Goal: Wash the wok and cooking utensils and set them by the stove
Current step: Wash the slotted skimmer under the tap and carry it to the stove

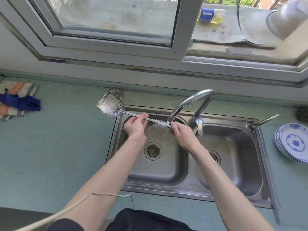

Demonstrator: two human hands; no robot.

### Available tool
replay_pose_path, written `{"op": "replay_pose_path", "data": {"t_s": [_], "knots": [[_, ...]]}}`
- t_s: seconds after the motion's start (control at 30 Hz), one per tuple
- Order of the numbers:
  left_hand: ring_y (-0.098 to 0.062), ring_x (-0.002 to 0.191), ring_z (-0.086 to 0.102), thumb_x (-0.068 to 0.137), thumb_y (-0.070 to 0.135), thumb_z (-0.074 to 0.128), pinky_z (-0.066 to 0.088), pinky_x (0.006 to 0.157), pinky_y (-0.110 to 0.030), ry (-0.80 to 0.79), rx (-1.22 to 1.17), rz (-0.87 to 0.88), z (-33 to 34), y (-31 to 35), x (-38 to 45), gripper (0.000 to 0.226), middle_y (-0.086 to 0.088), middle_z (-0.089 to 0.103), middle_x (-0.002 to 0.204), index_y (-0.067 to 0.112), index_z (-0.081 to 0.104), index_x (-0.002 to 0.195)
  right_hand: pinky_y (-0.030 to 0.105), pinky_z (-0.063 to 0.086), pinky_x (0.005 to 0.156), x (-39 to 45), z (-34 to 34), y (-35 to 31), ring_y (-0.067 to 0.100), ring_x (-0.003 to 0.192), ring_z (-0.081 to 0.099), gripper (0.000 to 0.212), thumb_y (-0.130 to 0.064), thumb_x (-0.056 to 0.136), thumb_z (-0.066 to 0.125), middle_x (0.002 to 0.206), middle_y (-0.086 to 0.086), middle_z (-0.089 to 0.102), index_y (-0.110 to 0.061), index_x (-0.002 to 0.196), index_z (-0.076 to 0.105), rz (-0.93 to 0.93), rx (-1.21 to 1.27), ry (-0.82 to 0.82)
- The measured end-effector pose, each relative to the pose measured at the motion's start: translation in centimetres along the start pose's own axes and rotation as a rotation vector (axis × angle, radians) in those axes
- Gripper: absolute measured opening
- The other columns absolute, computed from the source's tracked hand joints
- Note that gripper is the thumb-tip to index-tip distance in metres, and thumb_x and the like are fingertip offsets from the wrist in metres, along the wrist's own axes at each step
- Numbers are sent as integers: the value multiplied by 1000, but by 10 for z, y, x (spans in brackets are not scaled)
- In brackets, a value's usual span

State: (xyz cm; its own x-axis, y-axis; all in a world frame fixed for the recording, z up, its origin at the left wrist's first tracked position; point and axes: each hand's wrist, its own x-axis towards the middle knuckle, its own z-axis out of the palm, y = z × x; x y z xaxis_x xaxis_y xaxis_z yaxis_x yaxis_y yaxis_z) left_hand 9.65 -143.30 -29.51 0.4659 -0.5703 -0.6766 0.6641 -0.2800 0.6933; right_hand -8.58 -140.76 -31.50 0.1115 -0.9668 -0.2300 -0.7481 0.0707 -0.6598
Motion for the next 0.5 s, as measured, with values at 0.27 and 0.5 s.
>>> {"op": "replay_pose_path", "data": {"t_s": [0.27, 0.5], "knots": [[-18, 69, 71, 89, -10, 67, 59, 59, -21, -5, -13, -6, -6, -9, -17, 20, -13, 71, 78, 5, 56, 80, 47, 56, 79, 15, 28, -65, 42, 87, 70, 66, -52, 106, 13, 96, 15, 71, -13, 95, 65, -197, -480, -13], [-20, 77, 75, 94, -8, 62, 63, 69, -29, 39, -36, -19, -11, 8, 10, 19, -23, 74, 102, 8, 54, 88, 45, 52, 85, 17, 3, -12, 39, 102, 66, 44, -38, 110, 23, 101, 13, 71, -18, 108, 63, -28, -294, -155]]}}
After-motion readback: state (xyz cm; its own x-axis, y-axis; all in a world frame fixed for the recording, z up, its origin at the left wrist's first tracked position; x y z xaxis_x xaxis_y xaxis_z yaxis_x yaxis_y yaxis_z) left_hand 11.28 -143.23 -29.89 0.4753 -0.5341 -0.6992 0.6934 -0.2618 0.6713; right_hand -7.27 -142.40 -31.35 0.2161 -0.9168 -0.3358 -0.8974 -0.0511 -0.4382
